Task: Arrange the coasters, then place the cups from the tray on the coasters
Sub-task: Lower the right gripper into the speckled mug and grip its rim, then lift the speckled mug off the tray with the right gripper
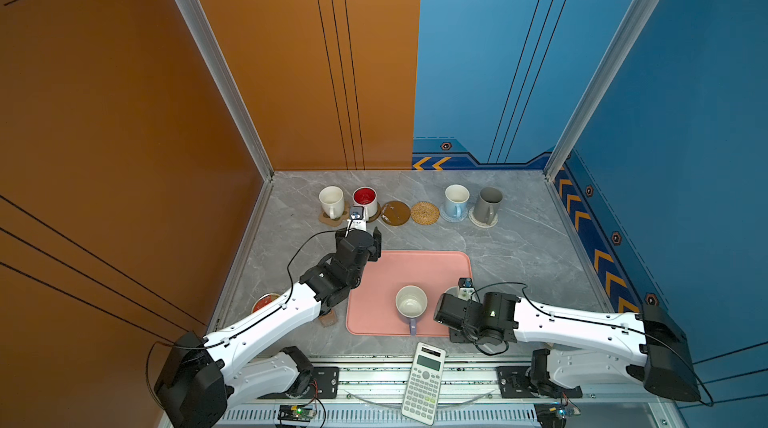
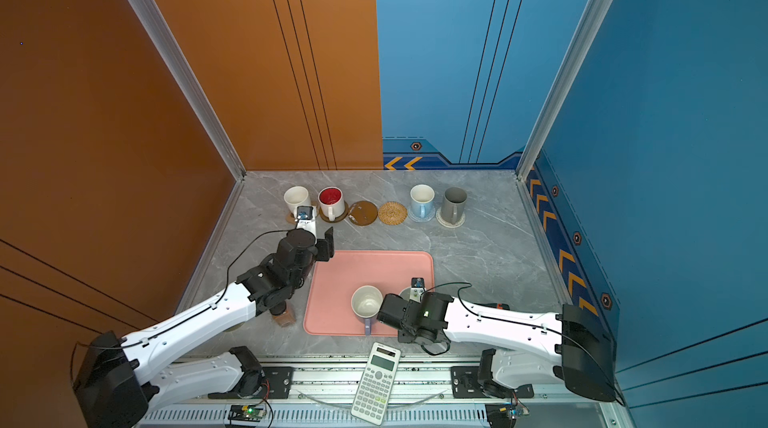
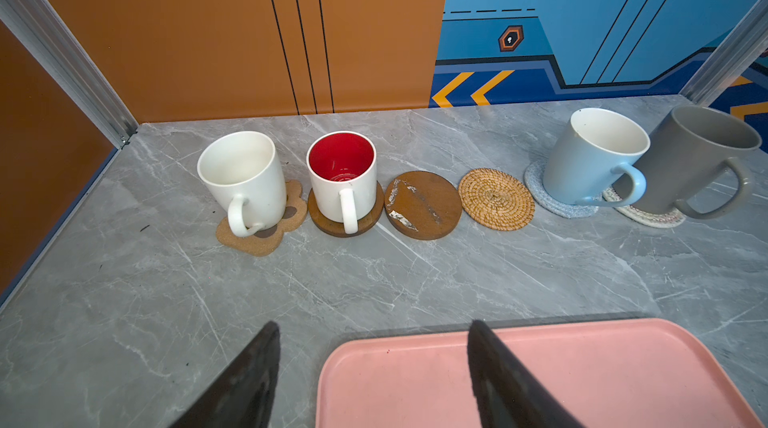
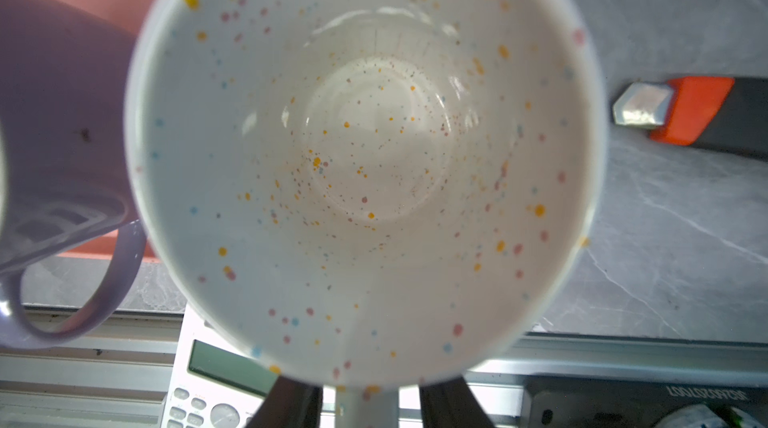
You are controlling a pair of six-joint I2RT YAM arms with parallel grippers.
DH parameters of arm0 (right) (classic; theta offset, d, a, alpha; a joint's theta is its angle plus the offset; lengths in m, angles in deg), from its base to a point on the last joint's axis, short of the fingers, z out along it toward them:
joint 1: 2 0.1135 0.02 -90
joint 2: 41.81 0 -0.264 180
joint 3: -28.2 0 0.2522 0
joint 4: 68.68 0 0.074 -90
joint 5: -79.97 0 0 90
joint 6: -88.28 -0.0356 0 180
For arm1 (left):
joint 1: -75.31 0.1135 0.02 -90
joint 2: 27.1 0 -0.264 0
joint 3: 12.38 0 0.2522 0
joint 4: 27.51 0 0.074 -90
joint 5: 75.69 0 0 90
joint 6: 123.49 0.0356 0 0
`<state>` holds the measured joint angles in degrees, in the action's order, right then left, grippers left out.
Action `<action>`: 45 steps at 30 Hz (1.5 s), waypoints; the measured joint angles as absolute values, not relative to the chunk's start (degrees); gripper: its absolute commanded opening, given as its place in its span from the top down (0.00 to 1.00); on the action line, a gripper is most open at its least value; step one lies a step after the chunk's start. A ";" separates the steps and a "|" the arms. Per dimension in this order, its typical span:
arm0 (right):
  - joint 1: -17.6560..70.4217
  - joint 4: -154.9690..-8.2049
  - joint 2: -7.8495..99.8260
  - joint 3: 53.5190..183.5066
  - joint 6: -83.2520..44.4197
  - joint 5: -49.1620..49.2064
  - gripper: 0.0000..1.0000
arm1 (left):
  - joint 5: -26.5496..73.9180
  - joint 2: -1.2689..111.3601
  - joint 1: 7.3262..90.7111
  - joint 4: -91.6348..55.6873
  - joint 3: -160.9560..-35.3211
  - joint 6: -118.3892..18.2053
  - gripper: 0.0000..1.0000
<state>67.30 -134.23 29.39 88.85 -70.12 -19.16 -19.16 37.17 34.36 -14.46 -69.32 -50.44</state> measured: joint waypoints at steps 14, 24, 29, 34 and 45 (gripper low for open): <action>66.51 -131.98 30.00 87.39 -69.92 -19.00 0.92 | -19.14 37.74 34.36 -14.53 -69.32 -50.41 0.28; 66.23 -132.09 29.87 87.39 -69.90 -19.02 1.00 | -19.14 38.07 34.36 -14.53 -69.32 -50.41 0.28; 66.18 -132.30 29.43 87.39 -69.92 -19.18 1.00 | -19.14 38.07 34.36 -14.53 -69.32 -50.41 0.27; 66.18 -132.98 28.86 87.43 -69.90 -19.24 1.00 | -19.14 38.07 34.36 -14.53 -69.32 -50.41 0.27; 66.05 -136.87 28.93 90.86 -68.78 -20.82 1.00 | -19.14 38.24 34.38 -14.88 -69.32 -50.41 0.27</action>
<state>66.05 -136.87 28.93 90.86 -68.78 -20.82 -19.14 38.24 34.38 -14.88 -69.32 -50.41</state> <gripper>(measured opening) 0.145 0.725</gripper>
